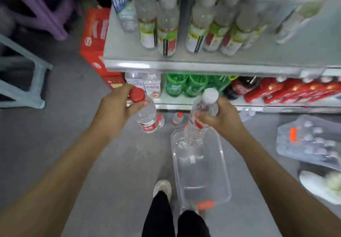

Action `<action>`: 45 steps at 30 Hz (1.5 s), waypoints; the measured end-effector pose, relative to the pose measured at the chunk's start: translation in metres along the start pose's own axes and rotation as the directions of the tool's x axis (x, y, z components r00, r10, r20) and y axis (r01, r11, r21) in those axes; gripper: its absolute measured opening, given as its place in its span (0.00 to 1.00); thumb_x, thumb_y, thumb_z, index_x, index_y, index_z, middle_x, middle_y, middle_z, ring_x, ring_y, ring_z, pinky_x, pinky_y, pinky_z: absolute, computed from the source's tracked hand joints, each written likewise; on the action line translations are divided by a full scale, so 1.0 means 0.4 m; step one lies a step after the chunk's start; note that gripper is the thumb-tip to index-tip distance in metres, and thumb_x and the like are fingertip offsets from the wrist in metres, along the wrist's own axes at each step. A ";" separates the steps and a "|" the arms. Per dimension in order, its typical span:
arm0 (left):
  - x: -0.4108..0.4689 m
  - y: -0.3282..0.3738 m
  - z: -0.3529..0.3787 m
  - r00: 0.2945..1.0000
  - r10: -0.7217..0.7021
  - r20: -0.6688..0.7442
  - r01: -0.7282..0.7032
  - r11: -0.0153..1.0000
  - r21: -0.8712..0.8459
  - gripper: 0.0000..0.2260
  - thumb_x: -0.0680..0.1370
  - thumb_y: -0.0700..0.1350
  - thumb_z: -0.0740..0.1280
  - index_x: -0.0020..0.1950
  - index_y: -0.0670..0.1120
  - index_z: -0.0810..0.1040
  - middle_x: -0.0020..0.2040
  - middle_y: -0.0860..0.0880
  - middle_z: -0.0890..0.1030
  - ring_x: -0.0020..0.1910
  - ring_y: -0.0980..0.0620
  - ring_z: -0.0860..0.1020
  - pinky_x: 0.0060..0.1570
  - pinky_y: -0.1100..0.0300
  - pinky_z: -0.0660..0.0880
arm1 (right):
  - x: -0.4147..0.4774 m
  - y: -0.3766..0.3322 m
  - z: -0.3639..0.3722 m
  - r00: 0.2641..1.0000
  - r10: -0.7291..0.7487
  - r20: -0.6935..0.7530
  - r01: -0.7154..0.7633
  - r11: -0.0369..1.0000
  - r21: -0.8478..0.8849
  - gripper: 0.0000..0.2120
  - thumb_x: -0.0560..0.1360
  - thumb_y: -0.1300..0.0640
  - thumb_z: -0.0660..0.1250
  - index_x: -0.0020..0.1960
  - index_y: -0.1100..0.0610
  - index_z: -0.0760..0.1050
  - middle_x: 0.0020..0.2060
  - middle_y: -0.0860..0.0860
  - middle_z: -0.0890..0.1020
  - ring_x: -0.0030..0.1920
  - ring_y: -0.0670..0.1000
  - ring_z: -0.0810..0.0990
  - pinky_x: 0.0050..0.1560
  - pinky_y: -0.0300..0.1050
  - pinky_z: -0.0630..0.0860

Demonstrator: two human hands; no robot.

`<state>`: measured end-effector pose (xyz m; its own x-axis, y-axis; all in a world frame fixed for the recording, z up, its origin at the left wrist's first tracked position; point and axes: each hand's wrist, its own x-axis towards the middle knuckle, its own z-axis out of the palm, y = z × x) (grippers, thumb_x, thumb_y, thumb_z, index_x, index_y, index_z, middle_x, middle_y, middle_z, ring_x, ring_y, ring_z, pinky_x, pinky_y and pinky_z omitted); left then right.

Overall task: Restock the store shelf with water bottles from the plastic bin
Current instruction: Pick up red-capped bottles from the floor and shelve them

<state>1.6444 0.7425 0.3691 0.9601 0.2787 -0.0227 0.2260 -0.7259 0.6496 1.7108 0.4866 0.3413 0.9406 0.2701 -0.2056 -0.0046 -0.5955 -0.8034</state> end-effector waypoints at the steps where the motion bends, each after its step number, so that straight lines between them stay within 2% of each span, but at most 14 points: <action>1: 0.006 0.064 -0.063 0.999 0.039 0.006 -0.039 0.999 0.000 0.17 0.72 0.49 0.70 0.56 0.42 0.76 0.48 0.46 0.79 0.47 0.45 0.76 0.42 0.64 0.62 | -0.012 -0.066 -0.051 0.999 -0.019 -0.027 0.019 1.000 0.004 0.19 0.65 0.54 0.77 0.52 0.52 0.76 0.44 0.47 0.77 0.47 0.47 0.76 0.47 0.33 0.69; 7: 0.053 0.434 -0.402 0.966 0.255 -0.047 -0.249 0.963 0.101 0.18 0.72 0.52 0.69 0.54 0.41 0.76 0.42 0.47 0.74 0.41 0.47 0.72 0.38 0.62 0.58 | -0.090 -0.404 -0.364 0.982 -0.126 -0.144 0.140 0.986 0.090 0.18 0.66 0.56 0.76 0.53 0.49 0.75 0.47 0.50 0.83 0.48 0.51 0.81 0.53 0.47 0.78; 10: 0.057 0.590 -0.525 0.935 0.339 -0.102 -0.329 0.939 0.099 0.16 0.73 0.52 0.68 0.53 0.42 0.75 0.42 0.47 0.74 0.41 0.48 0.71 0.40 0.60 0.60 | -0.143 -0.543 -0.501 0.959 -0.206 -0.193 0.227 0.970 0.091 0.14 0.68 0.55 0.75 0.51 0.51 0.75 0.42 0.43 0.81 0.41 0.36 0.79 0.40 0.27 0.73; 13: 0.042 0.741 -0.621 0.897 0.414 -0.156 -0.400 0.910 0.110 0.13 0.74 0.53 0.66 0.48 0.44 0.72 0.40 0.48 0.73 0.41 0.46 0.71 0.39 0.57 0.62 | -0.200 -0.647 -0.629 0.928 -0.273 -0.254 0.295 0.954 0.051 0.09 0.69 0.56 0.74 0.45 0.51 0.74 0.33 0.40 0.76 0.30 0.33 0.74 0.31 0.28 0.67; 15: 0.020 0.832 -0.670 0.869 0.449 -0.209 -0.443 0.893 0.076 0.13 0.75 0.53 0.65 0.49 0.43 0.71 0.39 0.48 0.73 0.40 0.47 0.71 0.36 0.54 0.63 | -0.231 -0.700 -0.702 0.906 -0.317 -0.279 0.336 0.942 0.020 0.13 0.69 0.52 0.73 0.50 0.53 0.76 0.39 0.44 0.80 0.35 0.36 0.75 0.35 0.30 0.69; 18: -0.021 0.950 -0.723 0.805 0.510 -0.304 -0.522 0.852 0.047 0.14 0.76 0.54 0.63 0.50 0.43 0.71 0.41 0.47 0.75 0.40 0.47 0.73 0.36 0.61 0.67 | -0.279 -0.765 -0.807 0.861 -0.399 -0.315 0.417 0.909 -0.010 0.29 0.65 0.39 0.72 0.59 0.55 0.75 0.52 0.50 0.81 0.48 0.47 0.79 0.46 0.37 0.74; 20: -0.052 1.023 -0.752 0.771 0.521 -0.366 -0.544 0.838 0.046 0.12 0.76 0.55 0.62 0.49 0.46 0.70 0.42 0.47 0.76 0.41 0.47 0.74 0.36 0.62 0.67 | -0.318 -0.802 -0.878 0.837 -0.435 -0.331 0.450 0.893 -0.034 0.20 0.68 0.41 0.71 0.54 0.52 0.77 0.47 0.46 0.82 0.47 0.48 0.80 0.45 0.42 0.75; 22: -0.085 1.093 -0.777 0.724 0.532 -0.439 -0.561 0.824 0.073 0.11 0.77 0.54 0.61 0.48 0.47 0.69 0.39 0.50 0.73 0.38 0.49 0.72 0.33 0.63 0.64 | -0.353 -0.834 -0.937 0.808 -0.485 -0.336 0.498 0.866 -0.053 0.08 0.71 0.47 0.70 0.46 0.48 0.74 0.41 0.40 0.79 0.41 0.41 0.78 0.40 0.33 0.71; 25: -0.141 1.189 -0.802 0.658 0.547 -0.517 -0.586 0.803 0.104 0.10 0.77 0.53 0.61 0.47 0.46 0.68 0.36 0.54 0.70 0.34 0.56 0.68 0.32 0.64 0.62 | -0.387 -0.872 -1.007 0.763 -0.551 -0.337 0.559 0.825 -0.083 0.19 0.71 0.45 0.69 0.57 0.54 0.73 0.51 0.42 0.78 0.48 0.42 0.76 0.45 0.32 0.71; 29: -0.204 1.290 -0.838 0.626 0.549 -0.554 -0.591 0.798 0.123 0.11 0.78 0.53 0.61 0.48 0.44 0.70 0.36 0.52 0.72 0.33 0.56 0.69 0.31 0.66 0.63 | -0.420 -0.925 -1.081 0.732 -0.587 -0.345 0.607 0.793 -0.062 0.31 0.70 0.38 0.67 0.65 0.56 0.70 0.56 0.50 0.79 0.53 0.49 0.78 0.47 0.41 0.72; 33: -0.246 1.353 -0.897 0.632 0.543 -0.552 -0.570 0.809 0.143 0.12 0.78 0.54 0.60 0.45 0.45 0.71 0.38 0.49 0.74 0.37 0.51 0.72 0.34 0.63 0.67 | -0.446 -0.988 -1.155 0.647 -0.669 -0.365 0.674 0.726 -0.135 0.29 0.71 0.38 0.65 0.63 0.58 0.72 0.52 0.51 0.80 0.49 0.51 0.77 0.44 0.42 0.70; 37: -0.272 1.397 -0.973 0.667 0.531 -0.523 -0.518 0.835 0.186 0.14 0.78 0.55 0.58 0.45 0.45 0.71 0.39 0.50 0.75 0.39 0.51 0.74 0.35 0.62 0.69 | -0.462 -1.070 -1.206 0.592 -0.718 -0.366 0.715 0.677 -0.174 0.36 0.73 0.37 0.61 0.71 0.61 0.64 0.64 0.57 0.74 0.63 0.56 0.74 0.58 0.46 0.68; 42: -0.260 1.410 -1.078 0.667 0.514 -0.538 -0.530 0.836 0.141 0.10 0.79 0.52 0.58 0.41 0.49 0.69 0.39 0.50 0.74 0.37 0.53 0.72 0.31 0.69 0.69 | -0.453 -1.176 -1.216 0.510 -0.780 -0.362 0.774 0.600 -0.203 0.39 0.72 0.35 0.60 0.71 0.62 0.62 0.65 0.57 0.74 0.64 0.56 0.74 0.62 0.48 0.69; 45: -0.219 1.386 -1.142 0.646 0.518 -0.561 -0.539 0.830 0.145 0.09 0.79 0.54 0.57 0.42 0.53 0.70 0.41 0.52 0.76 0.42 0.54 0.75 0.36 0.65 0.68 | -0.420 -1.240 -1.191 0.485 -0.795 -0.365 0.779 0.582 -0.233 0.41 0.71 0.34 0.60 0.71 0.63 0.62 0.66 0.58 0.73 0.63 0.55 0.74 0.63 0.49 0.69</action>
<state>1.6103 0.6030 1.0786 0.6445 0.1570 0.7483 -0.3062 -0.8438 0.4407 1.7169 0.3762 1.0405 0.5836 0.3283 0.7427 0.8091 -0.3129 -0.4975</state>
